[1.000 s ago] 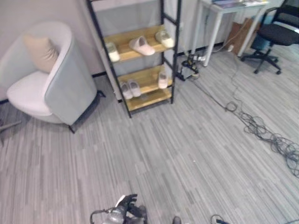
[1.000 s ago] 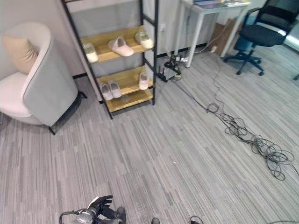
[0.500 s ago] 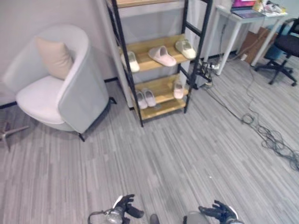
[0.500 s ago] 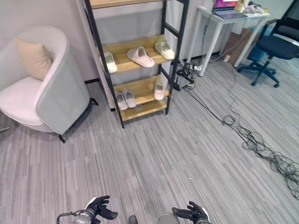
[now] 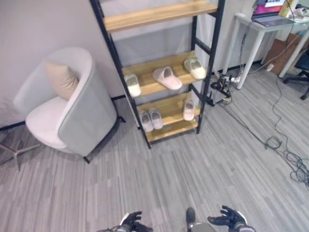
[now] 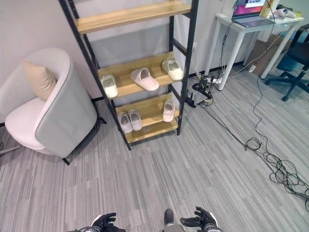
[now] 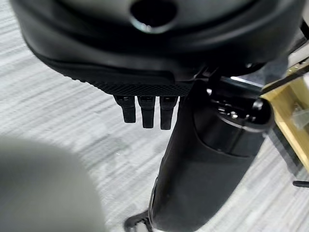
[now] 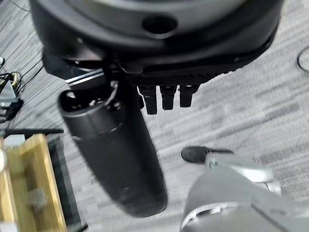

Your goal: Arrange the slippers neatly on the shoe rack.

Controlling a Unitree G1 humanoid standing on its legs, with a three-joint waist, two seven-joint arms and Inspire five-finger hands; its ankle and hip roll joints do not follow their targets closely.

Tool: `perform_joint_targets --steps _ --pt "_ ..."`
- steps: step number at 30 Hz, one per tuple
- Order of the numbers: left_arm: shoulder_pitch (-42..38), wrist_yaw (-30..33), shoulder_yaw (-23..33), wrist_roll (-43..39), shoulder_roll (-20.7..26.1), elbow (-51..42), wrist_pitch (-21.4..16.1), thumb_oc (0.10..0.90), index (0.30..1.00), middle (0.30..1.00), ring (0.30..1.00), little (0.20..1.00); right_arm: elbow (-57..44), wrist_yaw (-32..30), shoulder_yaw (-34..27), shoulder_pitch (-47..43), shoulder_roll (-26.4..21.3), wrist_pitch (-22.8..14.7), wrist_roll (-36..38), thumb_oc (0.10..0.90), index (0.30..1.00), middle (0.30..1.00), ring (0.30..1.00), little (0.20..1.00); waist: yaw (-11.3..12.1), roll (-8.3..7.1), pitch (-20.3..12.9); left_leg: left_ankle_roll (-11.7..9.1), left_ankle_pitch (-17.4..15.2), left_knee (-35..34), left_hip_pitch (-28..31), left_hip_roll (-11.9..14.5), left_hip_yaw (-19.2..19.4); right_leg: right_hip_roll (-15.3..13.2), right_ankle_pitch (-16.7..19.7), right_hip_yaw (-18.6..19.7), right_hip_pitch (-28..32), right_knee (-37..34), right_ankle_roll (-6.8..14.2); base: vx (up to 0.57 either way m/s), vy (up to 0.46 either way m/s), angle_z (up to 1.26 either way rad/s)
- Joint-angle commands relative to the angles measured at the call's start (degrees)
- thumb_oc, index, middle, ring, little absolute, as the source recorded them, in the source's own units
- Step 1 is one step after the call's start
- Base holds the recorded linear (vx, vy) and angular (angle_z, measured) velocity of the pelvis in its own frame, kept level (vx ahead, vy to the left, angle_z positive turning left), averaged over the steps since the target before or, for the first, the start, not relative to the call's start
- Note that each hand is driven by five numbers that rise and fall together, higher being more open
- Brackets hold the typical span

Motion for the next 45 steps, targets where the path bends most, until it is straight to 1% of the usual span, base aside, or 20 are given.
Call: perform_joint_targets --steps 1,6,10,11,14,17,18,19,20,21,23,24,28,32,37,39,40,41,42,45 --pt "-3.6 0.9 -1.6 -3.0 0.9 -1.4 -1.3 0.8 0.9 0.9 0.9 0.9 1.3 -0.6 0.7 2.1 -2.8 -0.7 0.3 0.8 0.9 0.9 0.9 0.9 1.3 -2.93 2.9 4.5 6.0 5.9 -5.9 -1.4 5.3 -2.8 -9.1 3.2 2.5 3.5 4.7 0.35 -0.338 -0.14" --pt "-3.2 1.2 -2.3 -3.1 0.5 -1.6 -1.4 0.8 0.9 0.9 0.9 0.9 1.1 -0.7 1.1 2.8 -3.1 -1.0 0.2 0.8 0.9 0.9 0.9 0.9 3.9 -3.04 3.1 6.9 3.2 -3.6 -14.0 -1.9 9.1 -1.1 -12.1 4.5 7.4 2.4 4.8 0.3 -0.103 -0.15" --pt "-2.7 1.1 -2.4 -2.5 0.7 -1.7 -1.3 0.8 0.9 0.9 0.9 0.9 0.9 -1.1 1.3 3.0 -3.0 -1.3 0.0 0.8 0.9 0.9 0.9 0.9 5.7 -1.58 3.5 6.8 8.1 -17.1 -16.0 -2.2 9.2 2.1 -15.4 6.5 11.6 2.6 4.8 0.36 -0.058 -0.16" --pt "-2.5 1.3 -2.3 -2.3 0.9 -1.6 -1.3 0.8 0.9 0.9 0.9 0.9 0.9 -1.2 1.6 3.0 -2.7 -1.4 -0.2 0.8 0.9 0.9 0.9 0.9 6.4 -1.39 3.6 6.7 9.6 -18.0 -17.3 -2.4 8.8 3.1 -16.0 7.4 12.8 2.9 4.5 0.28 -0.055 -0.17" --pt "-1.4 1.1 -1.4 -2.8 1.0 -1.2 -1.1 0.8 0.9 0.9 0.9 0.9 0.9 -0.9 2.0 3.4 -1.8 -1.3 -0.7 0.8 0.9 0.9 0.9 0.9 7.3 -1.37 2.6 7.9 8.6 -19.7 -16.2 -3.9 7.7 4.0 -18.1 9.4 15.0 4.3 4.4 0.38 -0.027 -0.05" --pt "-0.6 0.9 -0.9 -3.0 1.0 -1.0 -1.0 0.8 0.9 0.9 0.9 0.9 1.5 -0.6 2.0 3.6 -1.4 -1.1 -1.7 0.8 0.9 0.9 0.9 0.9 7.9 -1.91 0.9 9.2 7.5 -19.3 -15.3 -5.5 7.9 2.9 -18.7 9.7 16.2 6.5 5.7 0.29 0.018 -0.56" --pt "-0.6 0.8 -0.7 -3.3 1.4 -1.5 -1.0 0.8 0.9 0.9 0.9 0.9 1.4 -0.1 2.1 3.3 -1.3 -0.9 -2.3 0.8 0.9 0.9 0.9 0.9 8.4 -2.42 0.1 11.0 5.7 -19.0 -13.9 -7.0 8.2 1.2 -16.2 9.9 13.8 14.4 8.2 0.34 0.037 -0.54" --pt "-0.6 0.8 -0.7 -3.3 1.4 -1.5 -1.0 0.8 0.9 0.9 0.9 0.9 1.4 -0.1 2.1 3.3 -1.3 -0.9 -2.3 0.8 0.9 0.9 0.9 0.9 8.4 -2.44 0.0 11.0 5.7 -19.0 -13.9 -7.0 8.2 1.2 -16.3 9.9 13.8 14.4 8.2 0.36 0.046 -0.49" --pt "-0.8 0.9 -0.8 -3.6 1.6 -2.3 -1.1 0.8 0.9 0.9 0.9 0.9 0.9 0.0 2.1 2.5 -1.6 -0.9 -2.8 0.8 0.9 0.9 0.9 0.9 8.3 -2.32 0.3 12.7 4.0 -19.0 -12.2 -7.9 8.2 -0.6 -9.9 9.5 9.5 23.3 11.6 0.23 0.023 -0.29" --pt "-1.2 0.9 -1.1 -3.7 1.8 -2.7 -1.1 0.8 0.9 0.9 0.9 0.9 0.7 0.0 2.2 1.8 -1.8 -0.9 -2.8 0.8 0.9 0.9 0.9 0.9 7.9 -2.01 0.8 13.6 3.2 -18.7 -11.1 -8.1 8.1 -1.2 -6.0 9.6 6.8 28.3 13.2 0.28 0.029 -0.21" --pt "-1.3 0.8 -1.2 -3.9 2.3 -3.2 -1.0 0.8 0.9 0.9 0.9 0.9 0.5 -0.1 1.8 1.7 -2.0 -1.0 -2.9 0.8 0.9 0.9 0.9 0.9 7.3 -0.65 1.3 14.3 1.9 -18.8 -9.1 -7.5 7.3 -1.5 -6.3 8.8 3.4 33.4 13.2 0.25 0.025 0.04" --pt "-1.6 1.0 -1.0 -4.1 2.5 -3.4 -1.0 0.8 0.9 0.9 0.9 0.9 0.5 -0.4 1.6 1.5 -2.0 -0.9 -3.1 0.8 0.9 0.9 0.9 0.9 6.6 0.43 1.6 14.2 0.5 -19.4 -6.5 -7.6 6.4 -3.7 -8.8 6.0 0.0 32.0 11.8 0.24 0.013 0.27" --pt "-2.0 0.9 -0.9 -4.0 2.5 -3.0 -1.1 0.8 0.9 0.9 0.9 0.9 0.8 -0.5 1.4 0.7 -2.6 -0.9 -3.5 0.8 0.9 0.9 0.9 0.9 5.4 1.08 1.9 13.5 -1.0 -20.2 -4.3 -7.3 5.2 -5.5 -12.9 3.1 -2.2 27.3 10.2 0.19 -0.072 0.48" --pt "-2.0 0.6 -0.8 -3.0 2.4 -2.0 -1.3 0.8 0.9 0.9 0.9 0.9 0.6 -0.4 1.7 0.3 -3.2 -0.9 -3.4 0.8 0.9 0.9 0.9 0.9 2.8 0.11 2.6 11.9 -3.7 -20.5 -0.3 -8.1 2.7 -5.9 -8.6 5.7 -6.7 13.5 11.0 0.31 -0.194 0.27" --pt "-1.6 0.5 -0.4 -1.8 2.0 -0.5 -1.4 0.8 0.9 0.9 0.9 0.9 0.6 0.0 1.9 1.1 -3.3 -0.7 -3.3 0.8 0.9 0.9 0.9 0.9 1.3 -0.48 2.4 10.6 -6.5 -20.4 3.1 -7.9 0.5 -4.8 -6.3 9.1 -6.3 8.7 11.4 0.2 -0.195 0.49" --pt "-1.3 0.5 -0.3 -1.9 1.9 -0.4 -1.4 0.8 0.9 0.9 0.9 0.9 0.7 0.1 2.1 1.3 -3.3 -0.8 -3.2 0.8 0.9 0.9 0.9 0.9 1.4 -0.56 2.0 10.1 -6.3 -19.5 2.8 -7.7 0.1 -4.4 -6.6 9.2 -5.6 8.7 10.8 0.11 -0.231 0.35" --pt "-1.4 0.3 -0.6 -2.1 1.8 -0.8 -1.4 0.8 0.9 0.9 0.9 0.9 0.0 0.2 2.0 1.7 -3.5 -1.2 -2.2 0.8 0.9 0.9 0.9 0.9 1.8 -1.1 2.0 7.1 -2.2 -12.3 0.0 -6.1 -0.5 -3.0 -7.5 9.2 -3.2 8.2 9.1 0.08 -0.252 0.13" --pt "-1.4 0.3 -0.6 -2.1 1.9 -0.8 -1.4 0.8 0.9 0.9 0.9 0.9 0.0 0.2 2.0 1.7 -3.5 -1.2 -2.2 0.8 0.9 0.9 0.9 0.9 1.8 -1.07 2.0 7.1 -2.4 -12.0 -0.2 -6.0 -0.5 -2.9 -7.5 9.1 -3.2 8.2 9.0 0.1 -0.425 0.18" --pt "-2.1 0.3 -1.4 -2.3 1.7 -1.9 -1.3 0.8 0.9 0.9 0.9 0.9 -0.9 -0.2 2.1 2.1 -3.8 -1.4 -1.1 0.8 0.9 0.9 0.9 0.9 2.5 -2.21 3.0 6.2 0.4 -4.1 -4.6 -4.3 1.0 -2.8 -8.8 8.7 -0.9 7.6 7.3 0.01 -0.175 0.22" --pt "-2.7 0.6 -1.9 -2.5 1.6 -2.2 -1.1 0.8 0.9 0.9 0.9 0.9 -0.8 -0.3 2.4 2.1 -3.8 -1.2 -0.5 0.8 0.9 0.9 0.9 0.9 2.6 -2.99 3.6 6.3 1.0 -0.6 -7.0 -2.4 3.3 -2.7 -10.1 7.4 0.7 7.3 6.2 0.05 -0.181 0.3"
